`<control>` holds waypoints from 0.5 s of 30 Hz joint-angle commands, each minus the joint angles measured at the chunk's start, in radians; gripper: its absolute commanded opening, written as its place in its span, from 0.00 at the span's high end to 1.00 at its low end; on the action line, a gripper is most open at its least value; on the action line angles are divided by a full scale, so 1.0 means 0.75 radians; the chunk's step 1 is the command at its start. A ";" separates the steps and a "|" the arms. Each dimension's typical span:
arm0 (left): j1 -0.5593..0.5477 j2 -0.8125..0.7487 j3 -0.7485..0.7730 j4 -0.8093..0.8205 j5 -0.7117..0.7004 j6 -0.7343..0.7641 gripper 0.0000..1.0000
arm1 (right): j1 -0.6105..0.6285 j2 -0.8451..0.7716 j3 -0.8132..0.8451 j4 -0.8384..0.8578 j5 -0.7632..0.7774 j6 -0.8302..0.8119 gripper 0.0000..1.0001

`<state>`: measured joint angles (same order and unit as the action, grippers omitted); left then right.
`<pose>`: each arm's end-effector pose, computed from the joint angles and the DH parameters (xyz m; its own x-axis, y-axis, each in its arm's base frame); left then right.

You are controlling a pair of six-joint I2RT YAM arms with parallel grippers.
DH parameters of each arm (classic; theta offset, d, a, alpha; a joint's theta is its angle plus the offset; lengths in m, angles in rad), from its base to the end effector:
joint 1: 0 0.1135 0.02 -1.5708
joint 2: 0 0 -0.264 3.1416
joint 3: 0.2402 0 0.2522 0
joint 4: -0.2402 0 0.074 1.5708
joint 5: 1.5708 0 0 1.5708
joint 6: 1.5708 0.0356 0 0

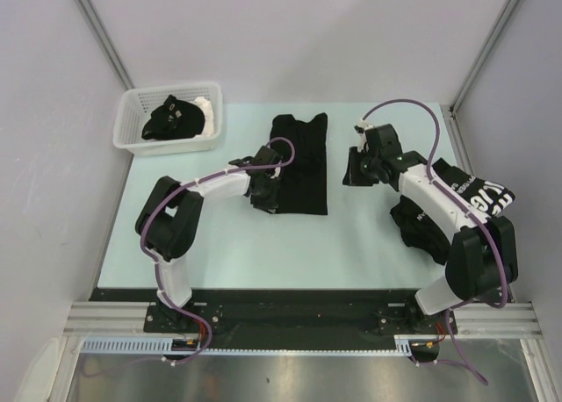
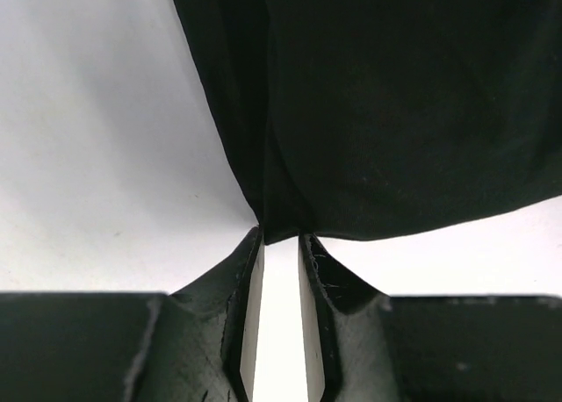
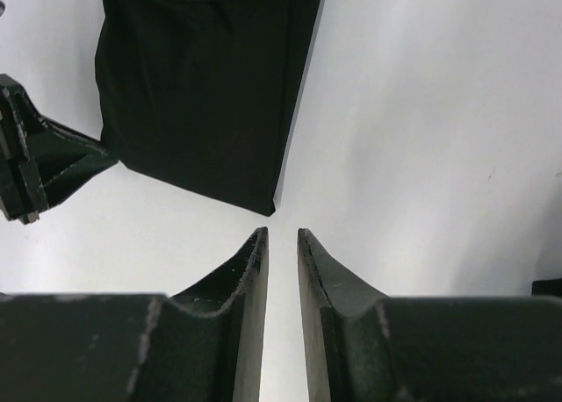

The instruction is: Fold and stack the t-shirts

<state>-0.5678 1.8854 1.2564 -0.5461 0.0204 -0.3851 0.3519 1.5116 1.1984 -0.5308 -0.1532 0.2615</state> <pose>0.3177 -0.2035 0.1678 -0.9254 0.1448 -0.3502 0.2122 0.9637 -0.1622 0.3065 0.1183 0.2771 -0.7903 -0.0180 -0.6124 -0.2396 0.9290 0.2820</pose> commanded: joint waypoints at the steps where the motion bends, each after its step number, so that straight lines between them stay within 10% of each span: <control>1: 0.011 0.026 0.018 0.041 0.003 -0.010 0.74 | 0.003 -0.083 -0.035 -0.018 -0.037 0.034 0.76; 15: 0.011 0.045 -0.041 0.135 0.042 -0.022 0.93 | 0.079 -0.117 -0.070 -0.047 -0.033 0.091 0.76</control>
<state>-0.5659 1.9045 1.2453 -0.5018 0.0303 -0.3920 0.3832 1.4582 1.1469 -0.5610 -0.1791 0.3038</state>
